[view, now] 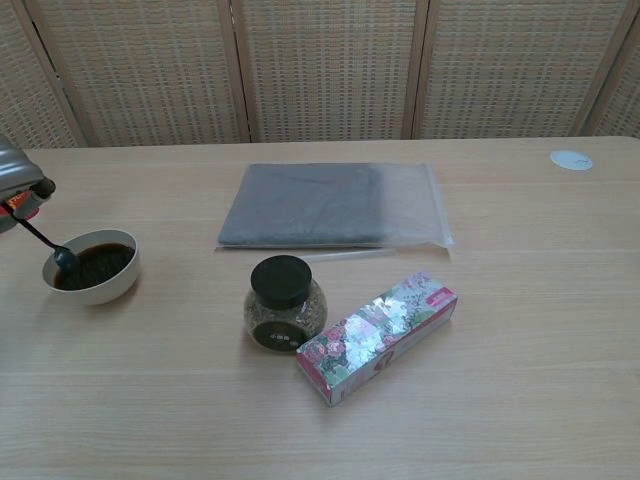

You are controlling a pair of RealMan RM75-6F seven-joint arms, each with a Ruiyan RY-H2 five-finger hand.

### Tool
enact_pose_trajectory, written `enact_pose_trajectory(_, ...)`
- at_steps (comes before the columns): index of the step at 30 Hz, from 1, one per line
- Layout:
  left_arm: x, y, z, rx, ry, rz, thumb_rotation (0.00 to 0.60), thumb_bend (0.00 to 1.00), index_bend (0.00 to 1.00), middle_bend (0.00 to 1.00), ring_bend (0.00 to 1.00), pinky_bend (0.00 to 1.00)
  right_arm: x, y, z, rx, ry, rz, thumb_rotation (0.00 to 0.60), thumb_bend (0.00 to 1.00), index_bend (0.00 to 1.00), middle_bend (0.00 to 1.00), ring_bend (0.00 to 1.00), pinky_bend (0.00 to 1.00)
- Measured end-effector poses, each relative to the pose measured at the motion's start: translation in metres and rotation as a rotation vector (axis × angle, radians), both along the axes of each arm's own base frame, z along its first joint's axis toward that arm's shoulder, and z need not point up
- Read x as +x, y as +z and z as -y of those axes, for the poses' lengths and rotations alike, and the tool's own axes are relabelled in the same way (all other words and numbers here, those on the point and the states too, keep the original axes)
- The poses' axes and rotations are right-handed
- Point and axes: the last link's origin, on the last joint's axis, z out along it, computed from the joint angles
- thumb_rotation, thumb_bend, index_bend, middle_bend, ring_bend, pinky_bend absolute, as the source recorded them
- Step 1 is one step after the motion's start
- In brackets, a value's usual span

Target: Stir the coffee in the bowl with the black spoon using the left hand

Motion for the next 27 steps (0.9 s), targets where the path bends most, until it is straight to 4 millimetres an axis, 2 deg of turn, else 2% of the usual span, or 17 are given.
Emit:
enact_pose_trajectory(11, -0.004, -0.018, -0.023, 0.001, -0.032, -0.137, 0.6, 0.42, 0.71, 0.83, 0.78, 0.71, -0.004, 0.0, -0.001, -0.001, -0.014, 0.0, 0.6, 0.38, 0.37, 0.22, 0.06, 0.14)
enact_pose_trajectory(27, 0.002, -0.044, -0.038, -0.012, -0.04, -0.183, 0.6, 0.42, 0.71, 0.83, 0.78, 0.71, -0.01, 0.002, -0.003, -0.008, -0.038, -0.001, 0.6, 0.38, 0.37, 0.22, 0.06, 0.13)
